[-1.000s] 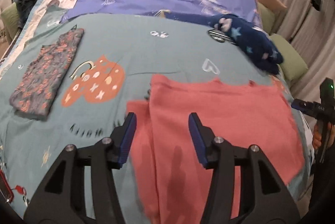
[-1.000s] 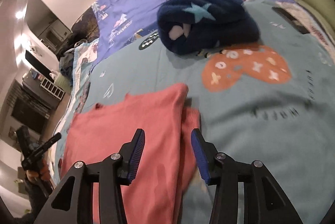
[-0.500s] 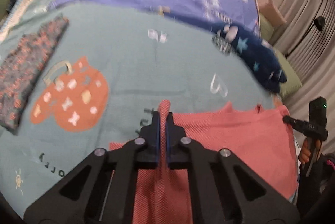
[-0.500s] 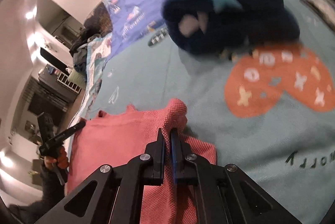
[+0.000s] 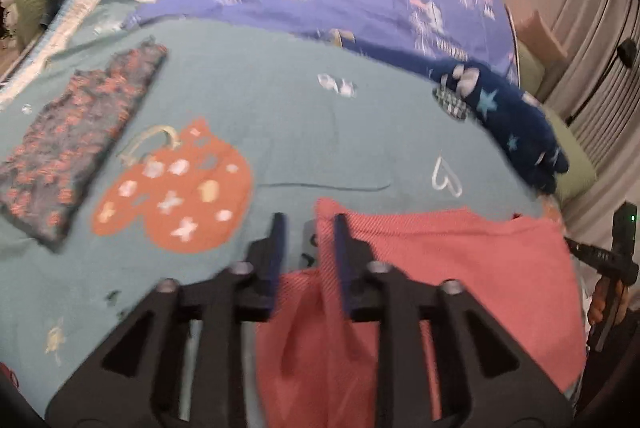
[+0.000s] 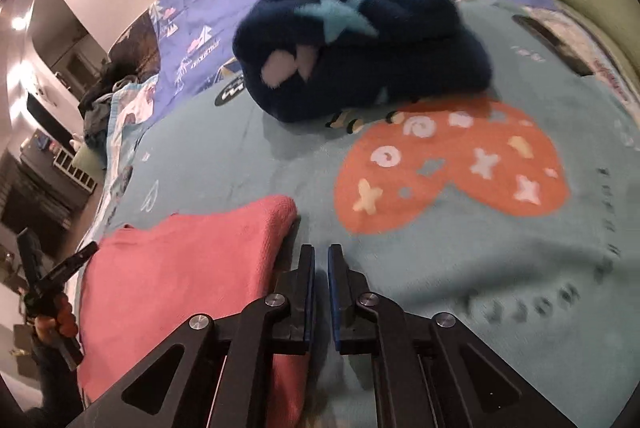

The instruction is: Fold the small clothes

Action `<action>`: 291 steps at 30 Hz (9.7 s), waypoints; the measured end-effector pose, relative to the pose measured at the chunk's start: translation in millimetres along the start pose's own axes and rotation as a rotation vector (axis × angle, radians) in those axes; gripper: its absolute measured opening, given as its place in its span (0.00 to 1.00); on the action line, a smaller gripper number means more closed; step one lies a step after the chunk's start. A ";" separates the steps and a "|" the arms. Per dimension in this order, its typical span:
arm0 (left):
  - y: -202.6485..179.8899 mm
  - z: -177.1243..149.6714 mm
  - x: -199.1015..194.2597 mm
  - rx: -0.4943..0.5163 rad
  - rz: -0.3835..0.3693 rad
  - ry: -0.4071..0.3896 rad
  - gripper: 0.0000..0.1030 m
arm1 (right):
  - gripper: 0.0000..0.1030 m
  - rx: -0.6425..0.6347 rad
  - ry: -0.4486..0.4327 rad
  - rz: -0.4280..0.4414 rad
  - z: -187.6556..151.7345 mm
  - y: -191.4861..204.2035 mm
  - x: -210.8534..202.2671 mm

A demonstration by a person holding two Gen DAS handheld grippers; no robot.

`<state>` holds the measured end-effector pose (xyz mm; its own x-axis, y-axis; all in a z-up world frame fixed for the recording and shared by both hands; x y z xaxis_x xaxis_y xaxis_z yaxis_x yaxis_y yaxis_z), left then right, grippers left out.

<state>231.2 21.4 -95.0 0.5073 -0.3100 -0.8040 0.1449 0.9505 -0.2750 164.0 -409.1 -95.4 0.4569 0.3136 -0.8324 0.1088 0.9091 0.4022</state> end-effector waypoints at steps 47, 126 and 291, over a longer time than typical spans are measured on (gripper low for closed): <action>4.5 -180.1 -96.0 0.157 -0.095 0.054 0.49 | 0.33 -0.426 0.122 -0.216 -209.7 194.5 -23.7; -385.9 -92.7 50.2 0.597 -0.160 0.313 0.08 | 0.09 0.072 -0.278 0.136 -191.7 79.6 -86.0; -392.0 226.2 194.9 0.568 0.203 -0.072 0.28 | 0.20 -0.028 -0.237 -0.088 316.9 -58.5 -21.0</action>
<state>465.4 -406.4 -24.7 0.6254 -0.1377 -0.7680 0.4600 0.8601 0.2204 427.8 -555.9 19.4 0.6409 0.1626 -0.7502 0.1343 0.9385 0.3181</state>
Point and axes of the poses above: each gripper's, at about its wrist camera, not at the fingertips, and x roughly the way its jaws point, y to its left, z to its top, the point moved 9 cm from there along x, roughly the way its jaws point, and after that the axes turned 10 degrees about y, right-handed, at the moved point
